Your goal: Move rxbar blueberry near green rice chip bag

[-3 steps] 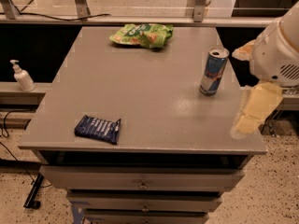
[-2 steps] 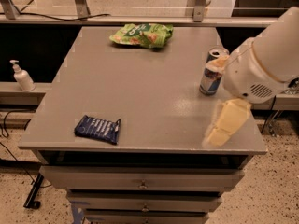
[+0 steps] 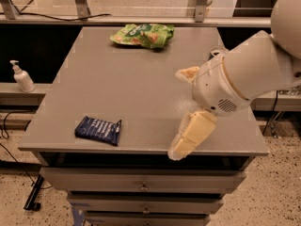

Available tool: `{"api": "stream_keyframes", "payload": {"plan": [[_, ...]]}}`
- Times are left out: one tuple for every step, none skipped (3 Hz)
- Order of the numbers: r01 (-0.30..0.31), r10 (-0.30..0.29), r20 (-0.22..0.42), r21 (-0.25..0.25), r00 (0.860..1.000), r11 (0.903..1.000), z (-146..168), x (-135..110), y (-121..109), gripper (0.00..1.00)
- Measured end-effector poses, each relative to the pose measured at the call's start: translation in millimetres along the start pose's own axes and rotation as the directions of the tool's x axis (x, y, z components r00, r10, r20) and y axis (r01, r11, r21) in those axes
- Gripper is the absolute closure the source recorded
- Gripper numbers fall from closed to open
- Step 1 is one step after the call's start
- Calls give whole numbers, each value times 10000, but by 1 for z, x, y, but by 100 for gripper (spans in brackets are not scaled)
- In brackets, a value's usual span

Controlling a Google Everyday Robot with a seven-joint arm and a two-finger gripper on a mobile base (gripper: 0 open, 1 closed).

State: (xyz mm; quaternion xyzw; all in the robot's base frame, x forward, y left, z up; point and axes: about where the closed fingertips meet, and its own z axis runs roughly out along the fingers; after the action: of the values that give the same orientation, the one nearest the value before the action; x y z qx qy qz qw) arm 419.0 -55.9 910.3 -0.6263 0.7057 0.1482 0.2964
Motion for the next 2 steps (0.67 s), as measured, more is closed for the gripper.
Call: {"api": "stream_keyframes", "payload": {"plan": [[23,-23,-55,15,10000,10000,0,1,0,0],[-371,371,723,-6,9967,9993,9,-4,2,0]]}}
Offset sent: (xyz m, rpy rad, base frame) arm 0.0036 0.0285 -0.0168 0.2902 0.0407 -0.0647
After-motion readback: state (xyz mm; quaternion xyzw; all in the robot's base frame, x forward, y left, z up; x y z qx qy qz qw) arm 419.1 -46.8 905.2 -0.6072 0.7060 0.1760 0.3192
